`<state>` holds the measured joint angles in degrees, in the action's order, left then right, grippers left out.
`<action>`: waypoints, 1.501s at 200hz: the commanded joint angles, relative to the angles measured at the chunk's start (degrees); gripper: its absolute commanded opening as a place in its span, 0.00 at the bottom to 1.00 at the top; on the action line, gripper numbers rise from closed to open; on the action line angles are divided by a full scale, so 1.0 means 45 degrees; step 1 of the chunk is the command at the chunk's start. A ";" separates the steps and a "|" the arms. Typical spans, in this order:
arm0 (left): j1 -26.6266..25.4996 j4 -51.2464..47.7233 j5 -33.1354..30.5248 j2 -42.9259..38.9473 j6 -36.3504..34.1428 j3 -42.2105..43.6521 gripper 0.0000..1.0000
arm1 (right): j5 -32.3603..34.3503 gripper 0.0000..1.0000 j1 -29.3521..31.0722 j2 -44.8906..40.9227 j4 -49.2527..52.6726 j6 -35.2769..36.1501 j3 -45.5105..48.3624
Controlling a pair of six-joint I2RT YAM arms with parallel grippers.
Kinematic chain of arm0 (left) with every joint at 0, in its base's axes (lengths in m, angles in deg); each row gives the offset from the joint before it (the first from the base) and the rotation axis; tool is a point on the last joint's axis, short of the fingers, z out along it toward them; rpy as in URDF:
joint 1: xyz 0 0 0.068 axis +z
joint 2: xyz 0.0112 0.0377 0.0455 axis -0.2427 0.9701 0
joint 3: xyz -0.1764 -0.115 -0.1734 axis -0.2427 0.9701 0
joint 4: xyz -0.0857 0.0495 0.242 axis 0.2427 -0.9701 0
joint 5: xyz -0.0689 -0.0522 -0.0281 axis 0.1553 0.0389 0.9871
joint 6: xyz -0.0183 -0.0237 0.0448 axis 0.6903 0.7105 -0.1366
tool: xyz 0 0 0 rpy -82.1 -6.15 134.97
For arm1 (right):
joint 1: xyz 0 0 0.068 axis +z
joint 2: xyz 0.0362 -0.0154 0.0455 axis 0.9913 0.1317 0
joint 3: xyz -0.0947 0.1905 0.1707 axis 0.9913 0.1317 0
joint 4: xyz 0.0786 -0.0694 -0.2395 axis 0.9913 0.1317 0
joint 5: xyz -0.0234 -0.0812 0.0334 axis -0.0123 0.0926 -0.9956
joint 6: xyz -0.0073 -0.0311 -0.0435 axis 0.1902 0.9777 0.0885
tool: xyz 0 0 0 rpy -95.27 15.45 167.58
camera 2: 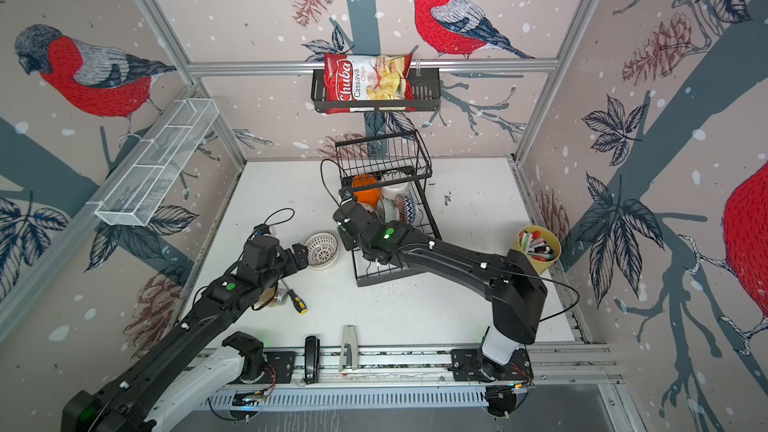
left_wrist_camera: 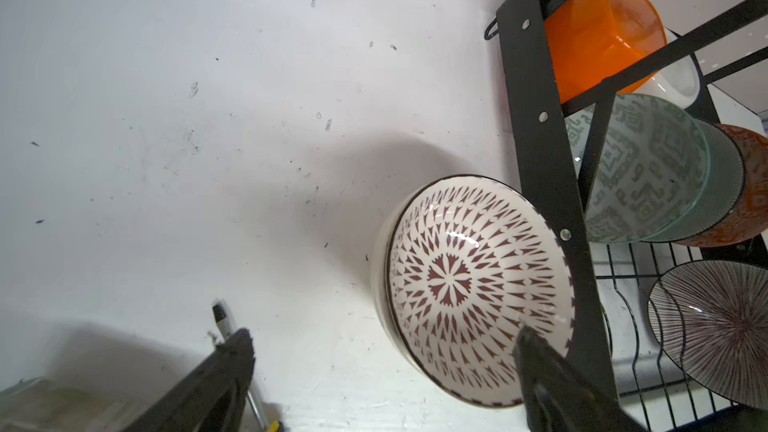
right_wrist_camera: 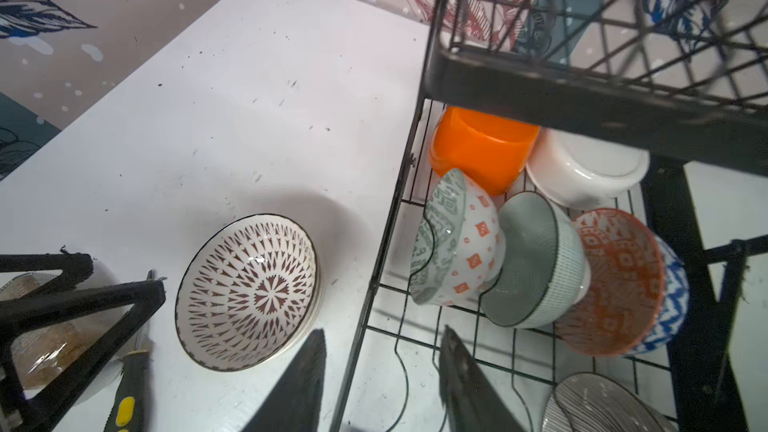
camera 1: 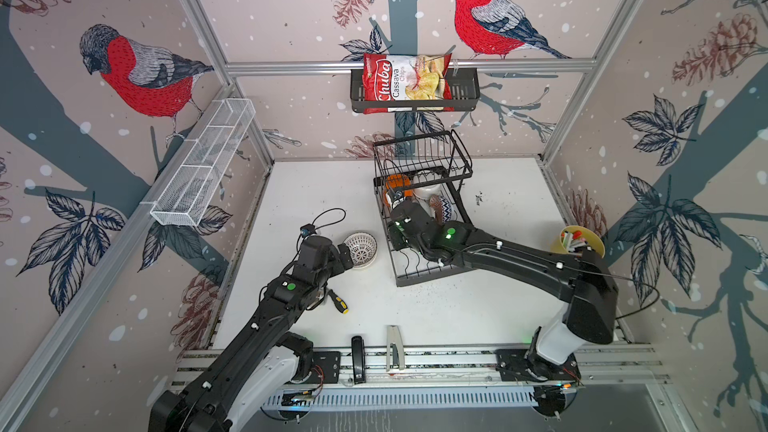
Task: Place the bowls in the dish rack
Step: 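Grasp the rim of the maroon-patterned bowl on the table with the right gripper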
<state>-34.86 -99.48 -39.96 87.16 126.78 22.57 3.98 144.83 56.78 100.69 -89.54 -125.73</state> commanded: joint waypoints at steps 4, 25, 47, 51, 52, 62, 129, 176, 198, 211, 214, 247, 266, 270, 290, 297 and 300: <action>0.0288 0.0332 0.0524 -0.0340 0.0296 0.0267 0.97 | -0.0232 0.46 0.0167 0.0743 0.0737 -0.0314 -0.0673; 0.0368 0.0460 0.0573 -0.0596 0.0351 0.0381 0.97 | -0.0441 0.46 0.0261 0.1398 0.0826 -0.0369 -0.1120; 0.0387 0.0630 0.0581 -0.0890 0.0408 0.0479 0.97 | -0.0621 0.45 0.0383 0.2141 0.0995 -0.0379 -0.1688; 0.0406 0.0651 0.0582 -0.0964 0.0418 0.0496 0.96 | -0.0618 0.46 0.0407 0.2266 0.1036 -0.0379 -0.1795; 0.0407 0.0661 0.0583 -0.0984 0.0414 0.0508 0.96 | -0.0619 0.46 0.0420 0.2300 0.1044 -0.0379 -0.1820; 0.0408 0.0717 0.0583 -0.1134 0.0411 0.0536 0.97 | -0.0647 0.45 0.0471 0.2613 0.1139 -0.0367 -0.2077; 0.0407 0.0983 0.0520 -0.2388 0.0414 0.0971 0.97 | -0.0954 0.41 0.0542 0.4164 0.1650 -0.0574 -0.3321; 0.0407 0.1056 0.0582 -0.2371 0.0353 0.1008 0.96 | -0.0836 0.41 0.0472 0.4947 0.2148 -0.0901 -0.3818; 0.0408 0.1118 0.0675 -0.2261 0.0294 0.1013 0.96 | -0.0709 0.41 0.0452 0.5133 0.2190 -0.0920 -0.3833; 0.0408 0.1175 0.0703 -0.2234 0.0282 0.1029 0.97 | -0.0666 0.39 0.0441 0.5218 0.2223 -0.0916 -0.3874; 0.0408 0.1178 0.0728 -0.2219 0.0273 0.1038 0.97 | -0.0660 0.39 0.0443 0.5260 0.2238 -0.0914 -0.3886; 0.0408 0.1284 0.0776 -0.2199 0.0252 0.1086 0.96 | -0.0652 0.34 0.0326 0.5569 0.2316 -0.0974 -0.4008; 0.0408 0.1310 0.0760 -0.2195 0.0233 0.1087 0.97 | -0.0700 0.31 0.0307 0.5714 0.2317 -0.0981 -0.4125; 0.0408 0.1314 0.0762 -0.2209 0.0233 0.1087 0.96 | -0.0708 0.30 0.0300 0.5741 0.2320 -0.0977 -0.4163; 0.0408 0.1324 0.0763 -0.2207 0.0215 0.1087 0.96 | -0.0713 0.25 0.0304 0.5829 0.2361 -0.0982 -0.4267; 0.0405 0.1332 0.0770 -0.2197 0.0206 0.1087 0.96 | -0.0736 0.23 0.0280 0.5838 0.2362 -0.0960 -0.4301; 0.0407 0.1334 0.0763 -0.2195 0.0205 0.1087 0.96 | -0.0738 0.22 0.0286 0.5865 0.2361 -0.0949 -0.4315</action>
<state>-33.12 -95.23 -36.99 77.26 128.62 27.33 0.03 146.16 82.73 110.57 -92.86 -144.48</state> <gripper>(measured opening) 0.964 0.247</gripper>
